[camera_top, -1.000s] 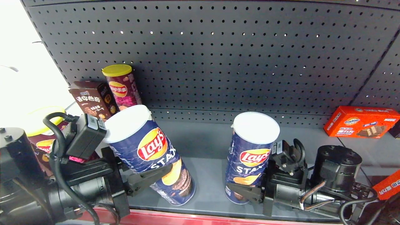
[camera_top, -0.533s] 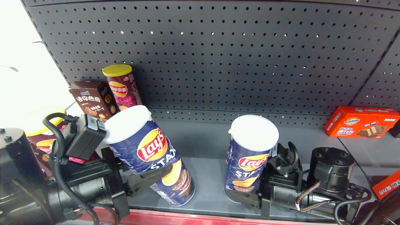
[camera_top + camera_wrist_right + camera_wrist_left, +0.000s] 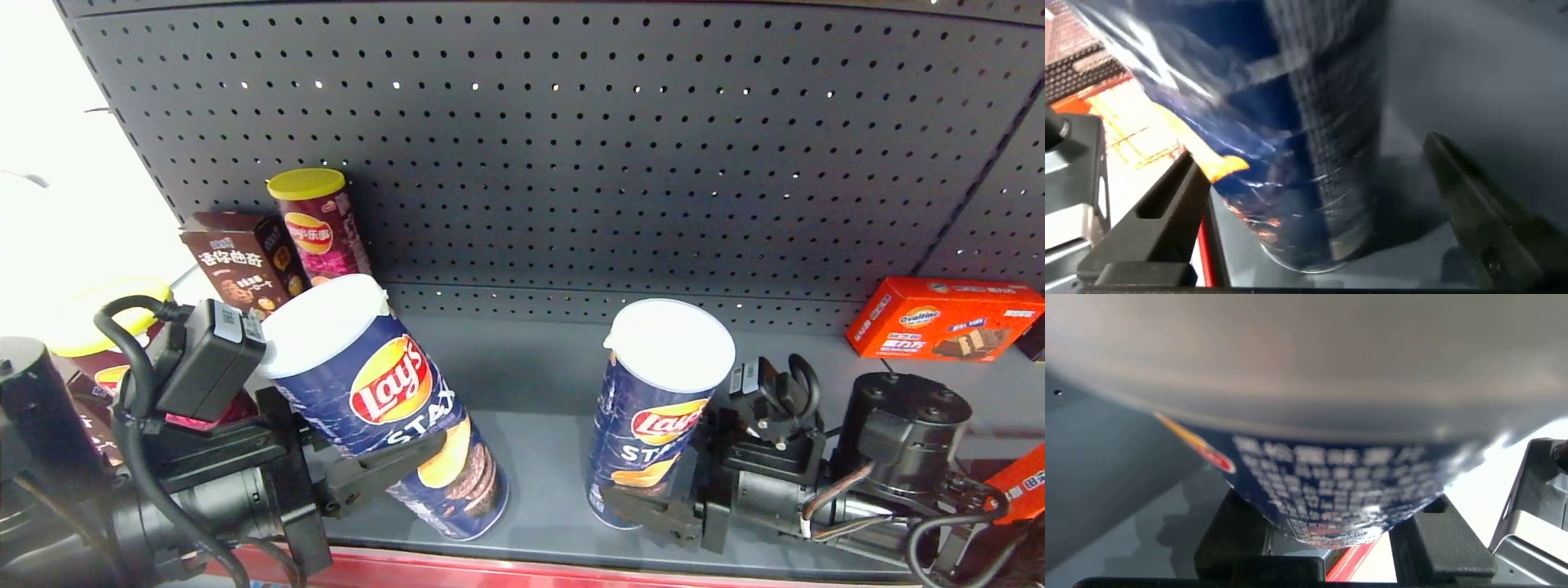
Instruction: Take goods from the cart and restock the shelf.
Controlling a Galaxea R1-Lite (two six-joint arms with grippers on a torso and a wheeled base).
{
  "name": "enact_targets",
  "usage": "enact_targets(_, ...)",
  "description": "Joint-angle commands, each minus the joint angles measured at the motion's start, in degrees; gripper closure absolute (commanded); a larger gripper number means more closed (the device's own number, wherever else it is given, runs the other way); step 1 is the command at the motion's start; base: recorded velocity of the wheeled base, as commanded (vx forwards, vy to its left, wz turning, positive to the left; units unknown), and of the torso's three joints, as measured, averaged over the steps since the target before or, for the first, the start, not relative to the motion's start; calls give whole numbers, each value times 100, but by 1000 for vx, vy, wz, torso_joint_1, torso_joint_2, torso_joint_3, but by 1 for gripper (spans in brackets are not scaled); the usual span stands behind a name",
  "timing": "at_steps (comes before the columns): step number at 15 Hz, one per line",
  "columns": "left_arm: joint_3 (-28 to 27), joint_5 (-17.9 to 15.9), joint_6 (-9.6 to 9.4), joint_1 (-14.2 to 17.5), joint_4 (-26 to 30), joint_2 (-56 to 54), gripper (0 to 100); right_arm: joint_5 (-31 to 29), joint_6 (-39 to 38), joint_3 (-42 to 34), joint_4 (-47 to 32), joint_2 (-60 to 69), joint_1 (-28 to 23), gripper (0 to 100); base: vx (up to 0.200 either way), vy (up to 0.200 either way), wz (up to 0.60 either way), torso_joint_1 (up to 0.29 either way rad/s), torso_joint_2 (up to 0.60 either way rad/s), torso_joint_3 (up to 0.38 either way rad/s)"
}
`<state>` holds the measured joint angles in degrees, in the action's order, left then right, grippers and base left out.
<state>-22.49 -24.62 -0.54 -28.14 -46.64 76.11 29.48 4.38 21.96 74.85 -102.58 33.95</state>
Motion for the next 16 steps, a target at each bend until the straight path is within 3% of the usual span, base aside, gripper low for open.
enact_targets(1,-1,2,1,1,-3,-43,100,5,11,-227,3,476,-117,0,0,0,0,0,0,0)
enact_targets(7,166,-7,10,1,-3,-157,100,14,11,-1185,-76,2058,-108,0,0,0,0,0,0,0)
enact_targets(10,272,-7,36,1,-3,-254,100,5,11,-1686,-85,2796,-345,0,0,0,0,0,0,0)
enact_targets(13,360,-7,36,1,-3,-333,100,-39,2,-1782,-181,3526,-1040,0,0,0,0,0,0,0)
enact_targets(16,175,-16,45,1,-12,-342,100,-504,2,-1791,-946,4730,-1980,0,0,0,0,0,0,0)
